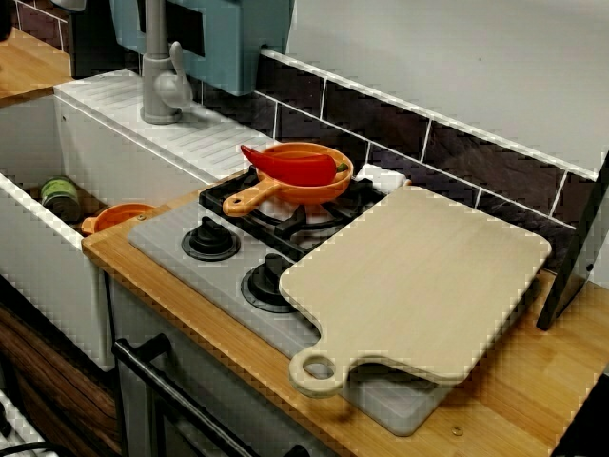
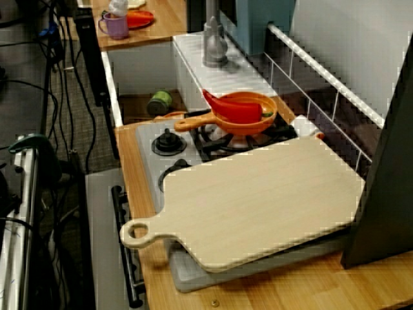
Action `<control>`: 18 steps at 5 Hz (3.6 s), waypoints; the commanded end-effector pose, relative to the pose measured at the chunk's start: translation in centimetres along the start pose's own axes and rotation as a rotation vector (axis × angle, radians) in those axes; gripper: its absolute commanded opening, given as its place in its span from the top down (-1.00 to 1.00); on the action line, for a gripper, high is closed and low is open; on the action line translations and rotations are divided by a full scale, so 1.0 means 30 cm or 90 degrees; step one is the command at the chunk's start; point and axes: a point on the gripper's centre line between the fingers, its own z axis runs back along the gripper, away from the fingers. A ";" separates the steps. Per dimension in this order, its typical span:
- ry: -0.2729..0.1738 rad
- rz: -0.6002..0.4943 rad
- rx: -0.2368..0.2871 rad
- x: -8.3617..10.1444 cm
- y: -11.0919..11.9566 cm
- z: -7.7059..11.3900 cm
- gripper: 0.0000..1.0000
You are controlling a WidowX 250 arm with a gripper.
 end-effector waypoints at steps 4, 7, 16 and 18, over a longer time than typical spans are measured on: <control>0.003 0.019 0.035 0.219 -0.139 -0.057 -1.00; -0.056 0.059 0.113 0.480 -0.147 -0.188 -1.00; -0.056 -0.202 0.159 0.845 0.103 -0.415 -1.00; -0.045 -0.183 0.164 0.852 0.115 -0.507 -1.00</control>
